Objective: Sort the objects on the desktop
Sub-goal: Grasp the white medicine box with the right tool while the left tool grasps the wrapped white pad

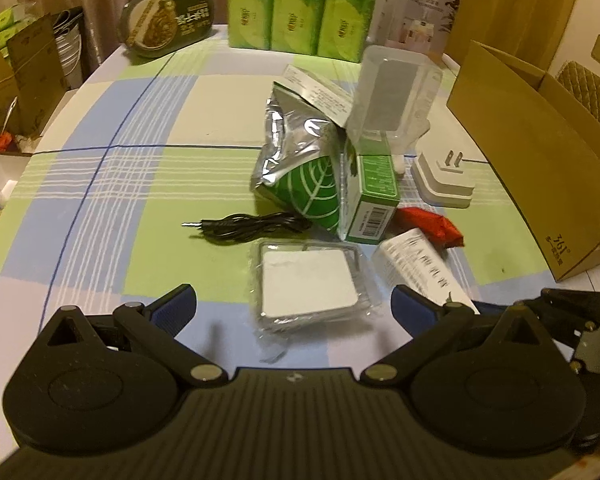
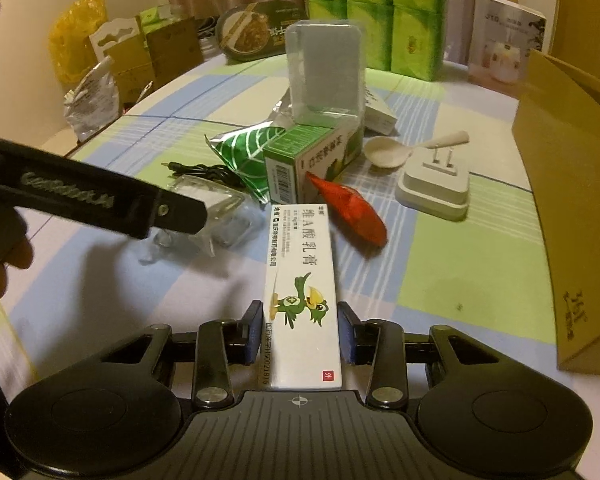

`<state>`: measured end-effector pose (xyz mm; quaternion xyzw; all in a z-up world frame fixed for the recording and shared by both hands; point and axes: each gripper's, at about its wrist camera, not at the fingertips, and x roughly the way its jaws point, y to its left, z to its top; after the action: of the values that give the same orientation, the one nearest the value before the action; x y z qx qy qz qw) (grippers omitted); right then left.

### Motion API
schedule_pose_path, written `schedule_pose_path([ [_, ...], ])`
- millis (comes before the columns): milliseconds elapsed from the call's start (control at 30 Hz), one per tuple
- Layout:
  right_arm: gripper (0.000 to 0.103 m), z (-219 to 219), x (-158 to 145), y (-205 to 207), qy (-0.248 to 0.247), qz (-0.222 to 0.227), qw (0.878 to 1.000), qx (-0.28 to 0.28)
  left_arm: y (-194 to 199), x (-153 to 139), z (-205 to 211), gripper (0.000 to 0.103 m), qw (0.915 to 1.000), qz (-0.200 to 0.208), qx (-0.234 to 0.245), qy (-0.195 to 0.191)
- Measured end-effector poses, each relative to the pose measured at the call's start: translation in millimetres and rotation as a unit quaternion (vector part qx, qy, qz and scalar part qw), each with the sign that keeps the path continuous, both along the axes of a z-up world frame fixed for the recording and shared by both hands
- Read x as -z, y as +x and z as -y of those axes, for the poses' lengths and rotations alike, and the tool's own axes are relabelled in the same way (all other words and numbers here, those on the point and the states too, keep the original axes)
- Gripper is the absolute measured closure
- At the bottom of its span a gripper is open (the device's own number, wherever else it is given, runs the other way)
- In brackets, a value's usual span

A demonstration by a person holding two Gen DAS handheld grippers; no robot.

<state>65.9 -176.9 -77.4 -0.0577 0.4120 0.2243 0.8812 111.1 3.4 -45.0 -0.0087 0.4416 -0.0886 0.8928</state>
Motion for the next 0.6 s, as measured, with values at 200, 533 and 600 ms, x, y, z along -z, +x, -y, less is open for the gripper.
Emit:
schedule_pose_path([
  [200,0.068,17,-3,-10,0.001,-0.007,1.0,0.004,11,11,14,0.002,0.9995,-0.002,0.01,0.028],
  [533,0.068,25,-6,-16,0.002,-0.006,1.0,0.004,24,27,24,0.03,0.9984,0.006,0.011,0.055],
  [600,0.068,27,-8,-18,-0.001,-0.003,1.0,0.005,18,26,25,0.037,0.9979,0.013,0.012,0.062],
])
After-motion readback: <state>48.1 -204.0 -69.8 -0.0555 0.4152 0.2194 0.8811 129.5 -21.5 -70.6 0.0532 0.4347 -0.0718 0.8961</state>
